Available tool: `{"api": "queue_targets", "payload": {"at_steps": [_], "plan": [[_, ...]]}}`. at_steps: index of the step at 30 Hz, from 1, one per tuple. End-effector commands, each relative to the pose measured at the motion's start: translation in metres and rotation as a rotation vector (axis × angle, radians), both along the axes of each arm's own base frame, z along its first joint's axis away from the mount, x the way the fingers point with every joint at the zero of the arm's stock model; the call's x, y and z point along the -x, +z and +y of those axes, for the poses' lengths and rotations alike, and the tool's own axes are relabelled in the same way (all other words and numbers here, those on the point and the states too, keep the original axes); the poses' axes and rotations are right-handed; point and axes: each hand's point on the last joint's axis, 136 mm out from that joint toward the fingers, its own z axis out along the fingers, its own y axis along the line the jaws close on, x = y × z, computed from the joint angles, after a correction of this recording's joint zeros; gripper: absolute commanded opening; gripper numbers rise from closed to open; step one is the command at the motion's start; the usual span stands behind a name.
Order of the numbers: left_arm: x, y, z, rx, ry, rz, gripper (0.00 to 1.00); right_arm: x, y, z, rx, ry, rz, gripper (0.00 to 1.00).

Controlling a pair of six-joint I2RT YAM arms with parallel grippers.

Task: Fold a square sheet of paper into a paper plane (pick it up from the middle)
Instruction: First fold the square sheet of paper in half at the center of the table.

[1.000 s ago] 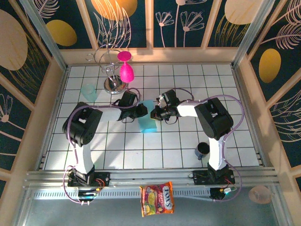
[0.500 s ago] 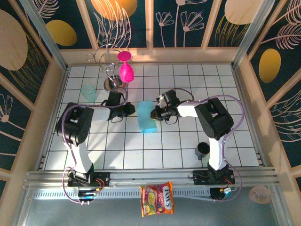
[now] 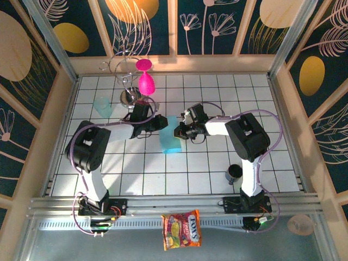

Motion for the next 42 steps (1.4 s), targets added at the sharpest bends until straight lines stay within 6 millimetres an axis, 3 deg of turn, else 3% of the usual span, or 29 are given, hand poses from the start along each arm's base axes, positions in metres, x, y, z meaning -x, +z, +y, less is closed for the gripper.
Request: {"api": "queue_targets", "payload": {"at_steps": [1,6,14,18,20,26,29,31,33,35,42], "plan": [[-0.018,0.003,-0.009,0.055,0.006,-0.005,0.15,0.068,-0.122,-0.107,0.516,-0.09,0.251,0.0],[-0.031,-0.022,0.003,0.012,0.056,0.022,0.15,0.069,-0.122,-0.108,0.522,-0.092,0.251,0.0],[-0.034,-0.066,0.072,-0.1,0.189,0.098,0.14,0.07,-0.125,-0.113,0.541,-0.096,0.25,0.0],[-0.033,-0.066,0.096,-0.144,0.239,0.094,0.14,0.07,-0.125,-0.115,0.543,-0.099,0.252,0.0],[-0.037,-0.052,0.1,-0.148,0.246,0.061,0.14,0.068,-0.124,-0.113,0.539,-0.099,0.248,0.0],[-0.031,0.015,0.062,0.021,0.137,-0.036,0.14,0.068,-0.123,-0.114,0.54,-0.097,0.246,0.0],[-0.025,0.024,0.039,0.041,0.095,-0.047,0.14,0.068,-0.123,-0.114,0.539,-0.097,0.247,0.0],[-0.019,0.015,0.026,0.034,0.067,-0.024,0.14,0.068,-0.125,-0.114,0.541,-0.1,0.252,0.0],[-0.027,0.016,0.011,0.039,0.053,-0.029,0.14,0.07,-0.126,-0.115,0.542,-0.1,0.255,0.0],[-0.031,0.001,0.004,0.026,0.055,0.012,0.14,0.071,-0.127,-0.115,0.544,-0.099,0.258,0.0],[-0.047,-0.029,0.008,-0.023,0.12,0.088,0.13,0.071,-0.127,-0.117,0.553,-0.101,0.254,0.0]]}}
